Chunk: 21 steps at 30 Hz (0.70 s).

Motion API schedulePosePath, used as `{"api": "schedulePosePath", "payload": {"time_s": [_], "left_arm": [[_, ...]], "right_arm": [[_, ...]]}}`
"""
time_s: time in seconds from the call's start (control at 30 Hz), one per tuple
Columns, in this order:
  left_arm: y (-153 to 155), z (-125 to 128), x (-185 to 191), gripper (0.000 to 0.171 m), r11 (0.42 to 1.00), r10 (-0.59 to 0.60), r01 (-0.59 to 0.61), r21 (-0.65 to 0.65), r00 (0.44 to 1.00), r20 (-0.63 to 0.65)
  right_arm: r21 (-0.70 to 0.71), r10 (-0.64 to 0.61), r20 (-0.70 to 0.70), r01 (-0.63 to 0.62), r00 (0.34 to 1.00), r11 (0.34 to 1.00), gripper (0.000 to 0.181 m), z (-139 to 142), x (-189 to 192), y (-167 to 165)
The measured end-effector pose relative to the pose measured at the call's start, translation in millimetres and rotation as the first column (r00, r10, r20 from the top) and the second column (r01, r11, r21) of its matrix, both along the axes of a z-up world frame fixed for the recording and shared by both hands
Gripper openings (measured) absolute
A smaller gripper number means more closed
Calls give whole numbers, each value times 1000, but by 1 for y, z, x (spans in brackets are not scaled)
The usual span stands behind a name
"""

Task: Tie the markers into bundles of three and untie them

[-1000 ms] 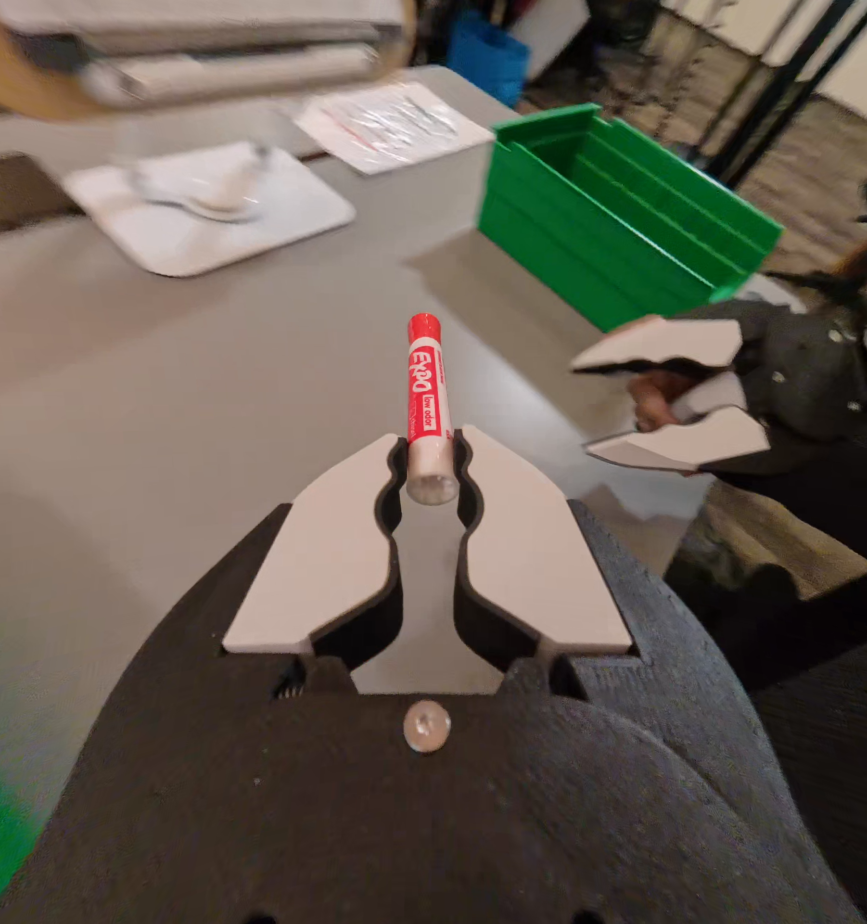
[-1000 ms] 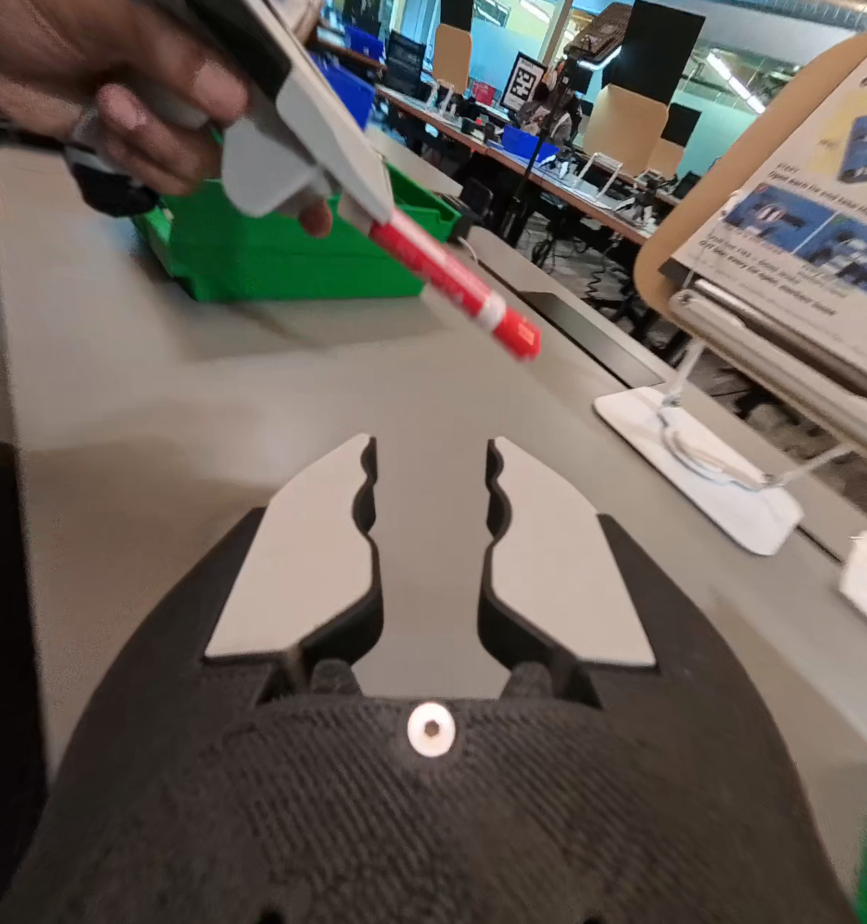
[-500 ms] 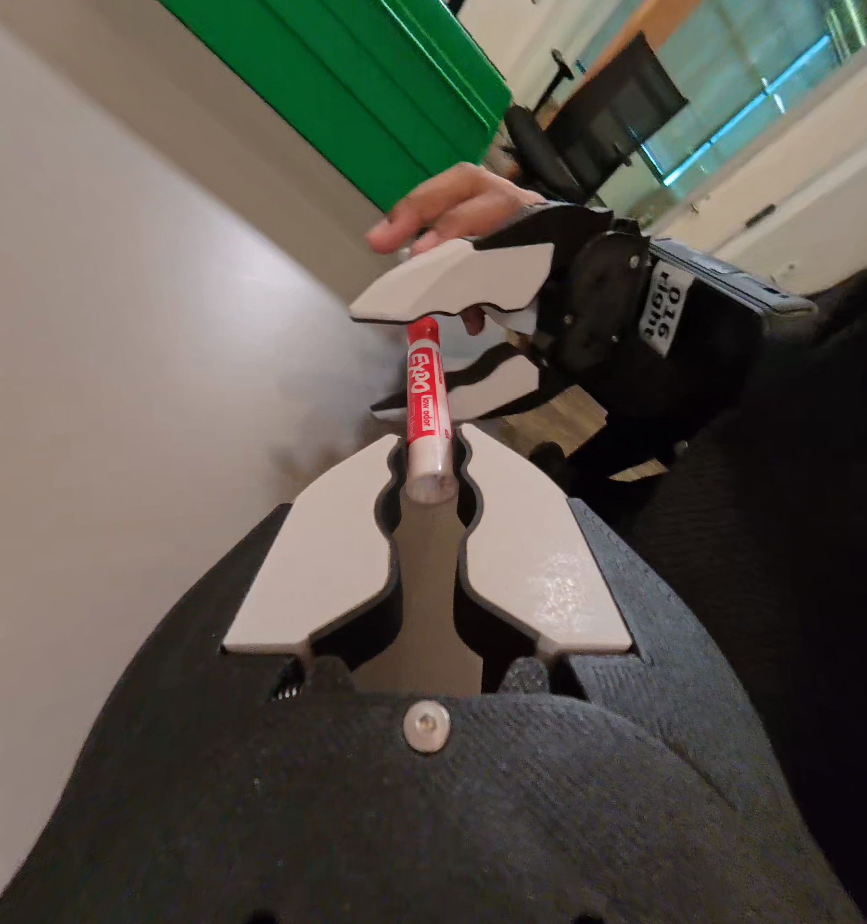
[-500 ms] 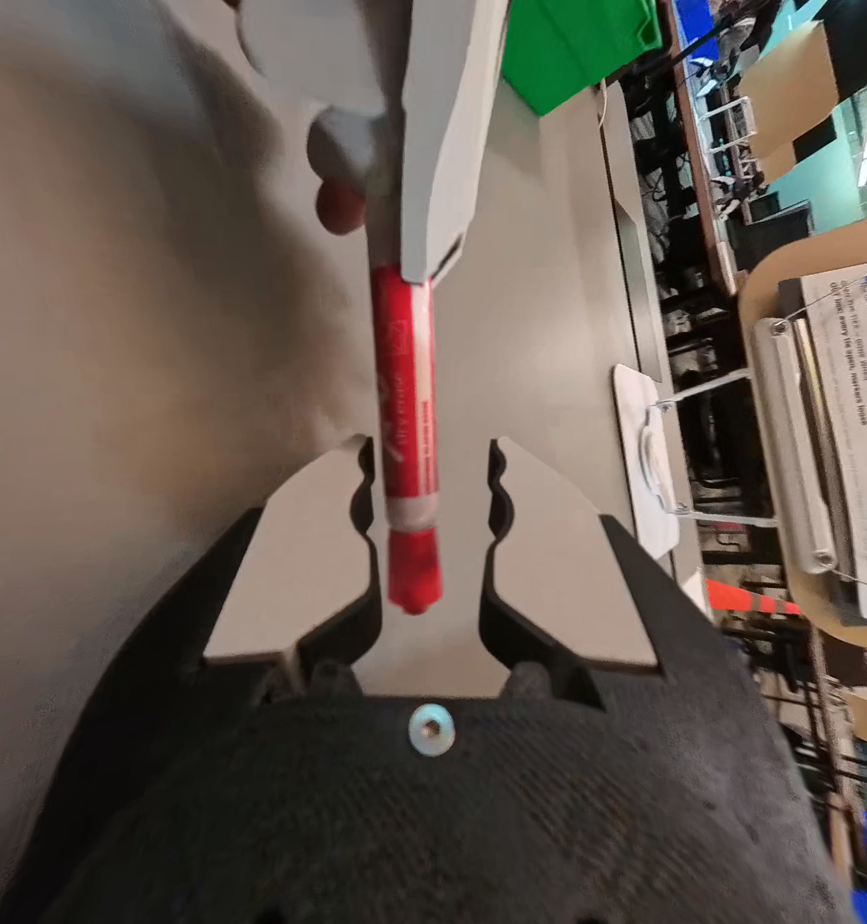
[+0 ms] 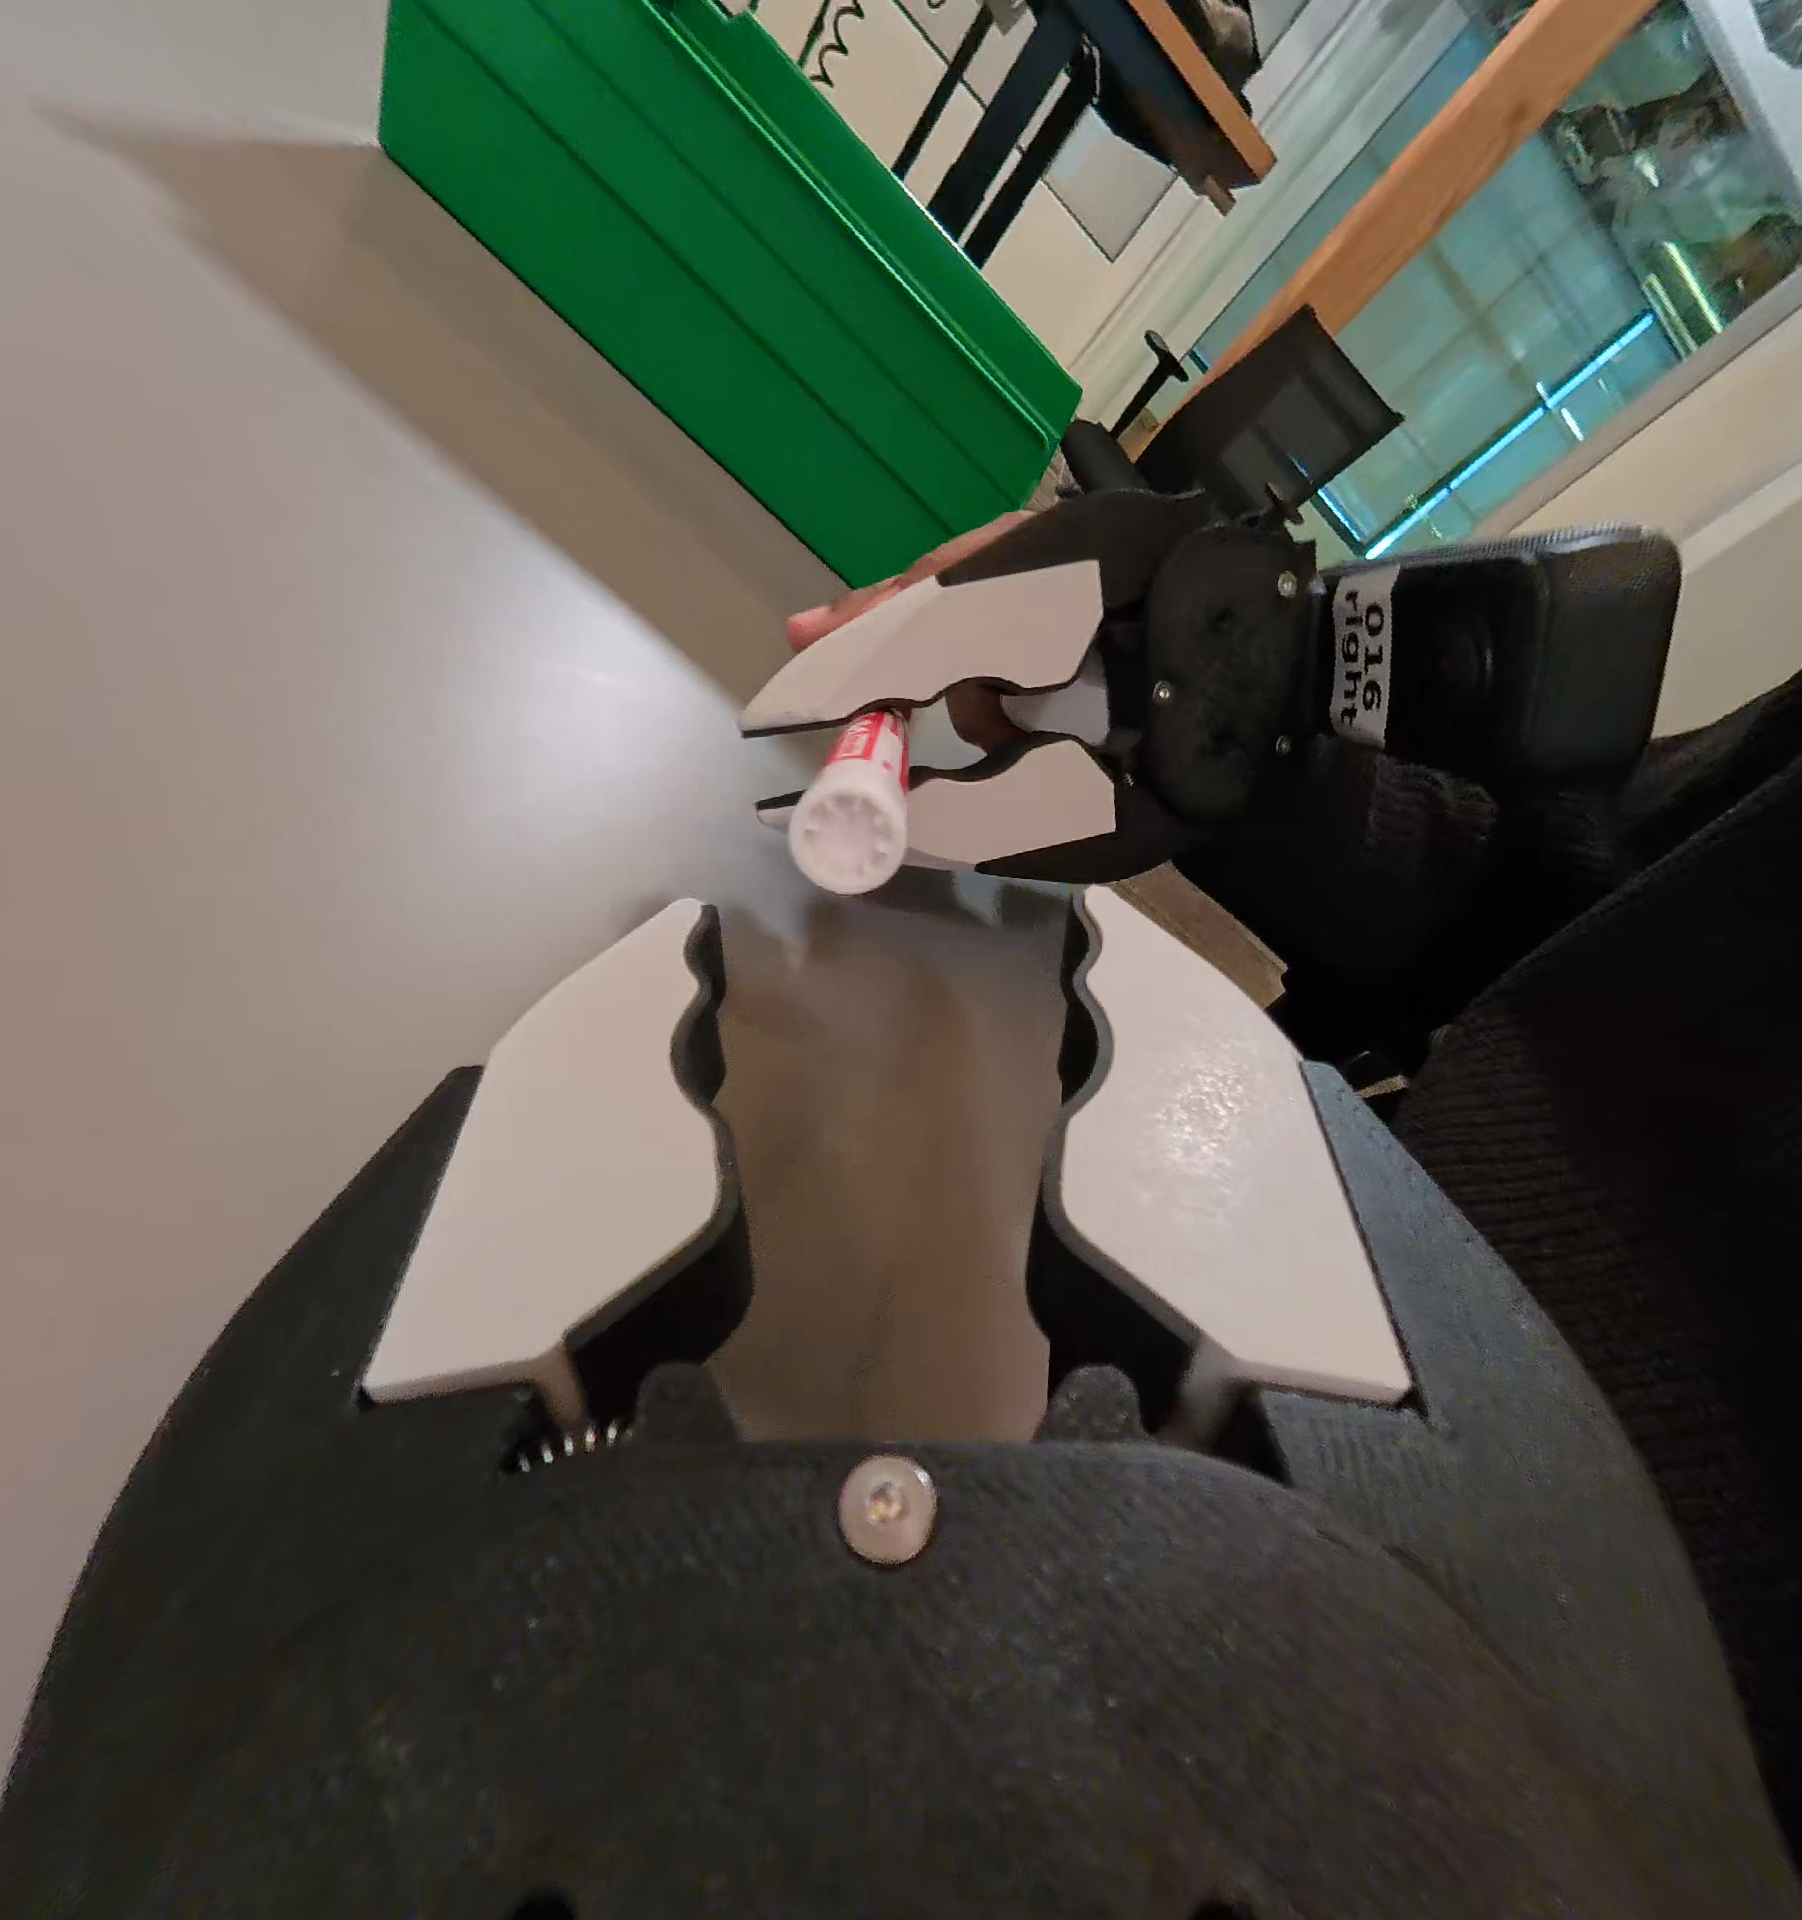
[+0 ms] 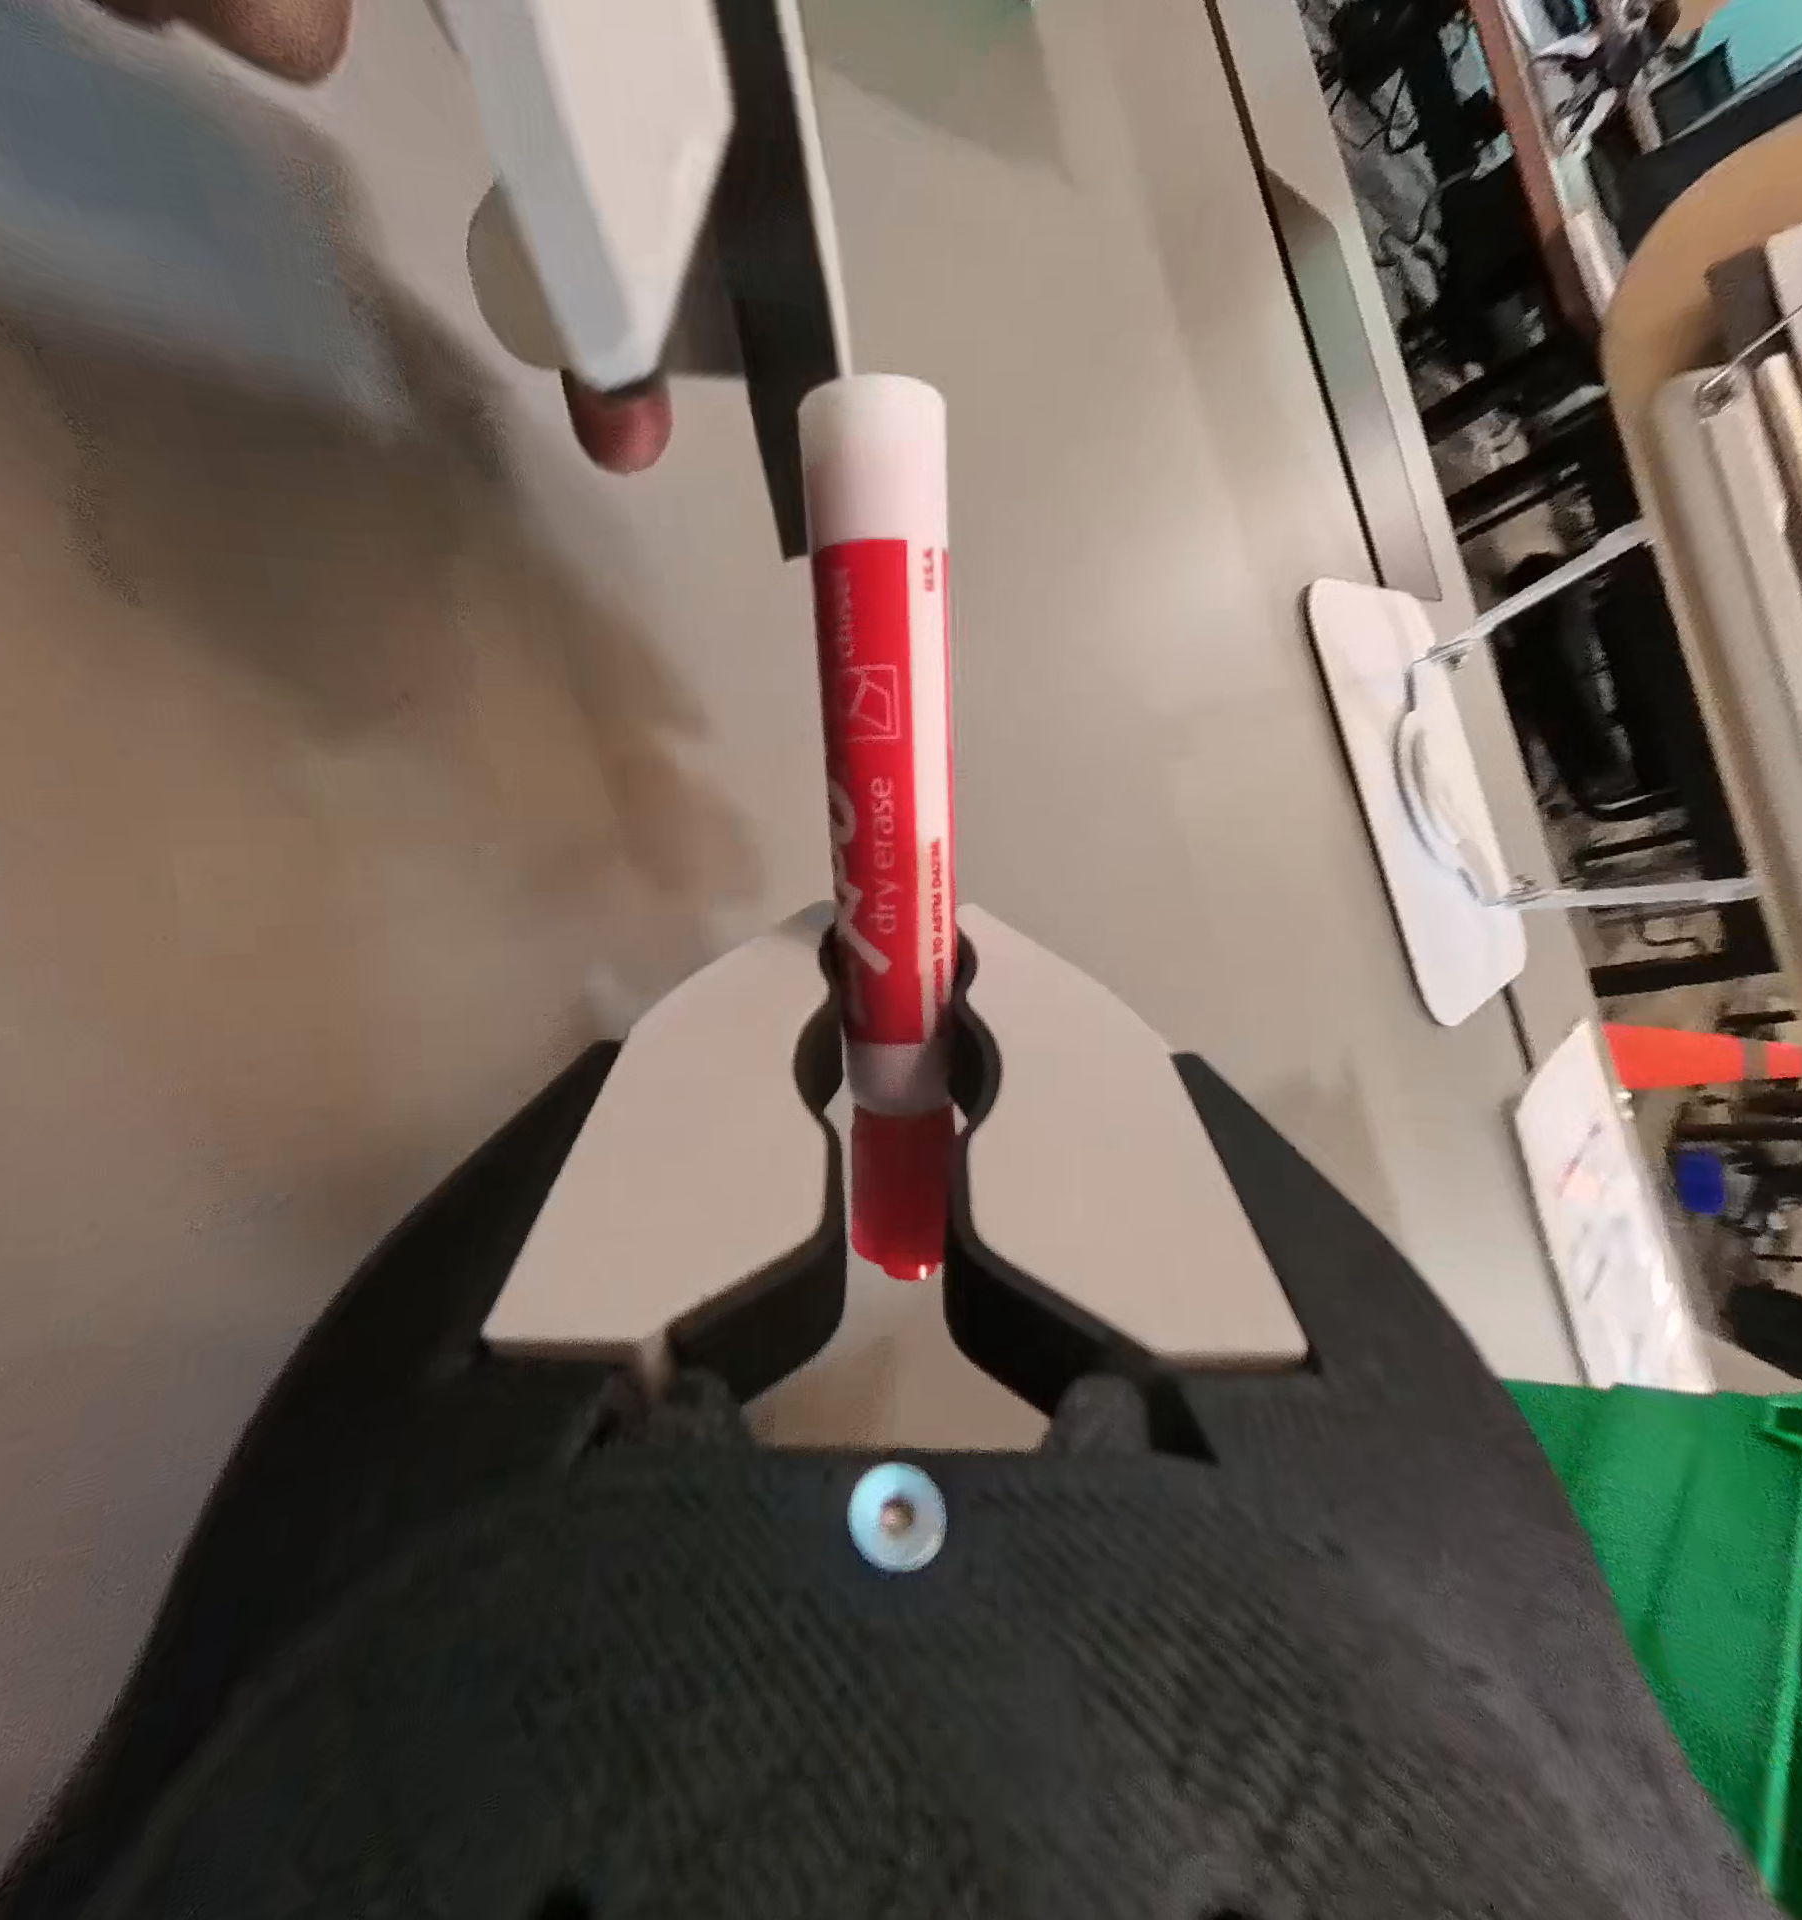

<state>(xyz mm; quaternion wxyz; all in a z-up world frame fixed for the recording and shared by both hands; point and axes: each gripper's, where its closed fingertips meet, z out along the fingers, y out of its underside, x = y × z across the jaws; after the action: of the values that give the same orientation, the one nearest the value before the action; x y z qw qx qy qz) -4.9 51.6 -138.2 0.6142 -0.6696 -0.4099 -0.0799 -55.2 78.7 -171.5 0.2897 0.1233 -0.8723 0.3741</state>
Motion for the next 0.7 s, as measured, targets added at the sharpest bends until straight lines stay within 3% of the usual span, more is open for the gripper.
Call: {"api": "schedulePosePath", "payload": {"time_s": [0.1,0.23,0.33,0.43,0.53,0.7], "left_arm": [[10,-4,2,63,999,-12,11,-47,1000,-29],[23,-4,3,44,996,-59,53,-78,996,-68],[32,-13,2,42,988,-105,98,-123,993,-54],[42,-15,2,41,982,-140,131,-138,989,-55],[50,-19,2,42,974,-166,154,-164,984,-58],[57,-22,-2,45,971,-171,160,-178,984,-50]], "right_arm": [[0,-7,37,7,999,1000,16,-2,5,-2],[17,-10,119,8,993,1000,16,-9,19,1],[61,-94,142,86,985,994,15,-14,13,15],[75,-195,317,180,928,981,15,-19,13,28],[86,-258,518,250,816,964,16,-20,19,39],[166,-339,511,296,790,941,15,-18,18,56]]}}
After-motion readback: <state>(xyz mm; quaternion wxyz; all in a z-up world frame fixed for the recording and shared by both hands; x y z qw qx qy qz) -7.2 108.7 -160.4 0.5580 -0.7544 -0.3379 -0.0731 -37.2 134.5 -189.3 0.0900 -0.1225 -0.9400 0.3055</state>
